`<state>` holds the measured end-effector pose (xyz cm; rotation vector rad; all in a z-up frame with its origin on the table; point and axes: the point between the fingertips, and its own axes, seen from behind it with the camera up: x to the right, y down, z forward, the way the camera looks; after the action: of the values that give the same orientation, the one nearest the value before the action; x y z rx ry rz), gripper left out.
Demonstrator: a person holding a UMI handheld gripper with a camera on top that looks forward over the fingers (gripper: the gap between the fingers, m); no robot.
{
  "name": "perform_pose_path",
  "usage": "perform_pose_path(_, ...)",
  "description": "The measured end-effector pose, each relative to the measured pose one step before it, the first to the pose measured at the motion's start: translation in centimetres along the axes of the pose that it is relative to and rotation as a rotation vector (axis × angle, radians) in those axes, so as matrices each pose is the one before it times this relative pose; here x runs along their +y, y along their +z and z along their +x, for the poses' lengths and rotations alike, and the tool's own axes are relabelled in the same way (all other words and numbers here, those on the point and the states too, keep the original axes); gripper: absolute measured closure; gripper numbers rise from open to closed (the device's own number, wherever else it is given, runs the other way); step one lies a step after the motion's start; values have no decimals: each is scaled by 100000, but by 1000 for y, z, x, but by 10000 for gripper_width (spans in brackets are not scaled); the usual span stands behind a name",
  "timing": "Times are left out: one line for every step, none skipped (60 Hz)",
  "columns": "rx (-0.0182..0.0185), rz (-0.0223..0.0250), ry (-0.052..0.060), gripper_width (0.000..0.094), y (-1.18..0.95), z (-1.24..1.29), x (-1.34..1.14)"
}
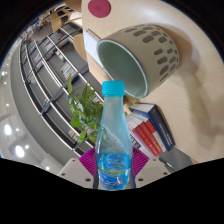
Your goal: Pour water
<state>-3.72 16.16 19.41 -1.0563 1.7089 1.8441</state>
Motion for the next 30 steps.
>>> perform_pose_path(498,-253,-421,519,21,70,62)
perform_pose_path(465,-321,-803,518,11,37,100)
perform_pose_path(435,-371,-1150,518,-9,21,136)
perform_pose_path(455,-388,-1459,518,-12,11,154)
perform_pose_path(393,-114,-1713,519,-228,-70,234)
perform_pose_path(445,-265,-2047,519,-9,-10,111)
perform_pose_path(318,-143,-2376,520,-50,-123,103)
perform_pose_path(478,-80,-2922,518,8,-147,135)
perform_pose_path(-25,-233,-3543,517,-86,-254,142)
perform_pose_path(-25,-261,-4140,517,-109,-325,164)
perform_pose_path(58,-42,-4602,517,-122,-364,126)
perform_pose_path(165,179,-4954,518,-146,-379,42)
perform_pose_path(162,73,-5242,515,-157,-456,50)
perform_pose_path(24,-316,-5477,516,-156,-511,122)
perform_pose_path(-200,-565,-5496,515,-376,-601,82)
perform_pose_path(-72,-520,-5969,514,292,-404,102)
perform_pose_path(129,58,-6207,516,-97,-574,-113)
perform_pose_path(334,402,-6303,517,-92,-525,-238)
perform_pose_path(283,469,-6386,516,-142,-560,-314)
perform_pose_path(227,682,-6463,515,-116,-541,-415)
perform_pose_path(193,1011,-6354,513,-135,-491,-538)
perform_pose_path(122,1482,-6167,517,-158,-528,-720)
perform_pose_path(150,1895,-5838,516,-182,-496,-855)
perform_pose_path(23,2109,-5406,515,-682,-400,-1021)
perform_pose_path(-221,1966,-5227,515,416,-34,-735)
perform_pose_path(231,1629,-5164,516,-85,-299,-869)
perform_pose_path(119,1460,-5075,513,-93,-235,-890)
perform_pose_path(19,1037,-5000,496,-134,-214,-873)
perform_pose_path(173,837,-4962,497,-98,-75,-761)
perform_pose_path(446,1019,-4994,494,-43,-9,-787)
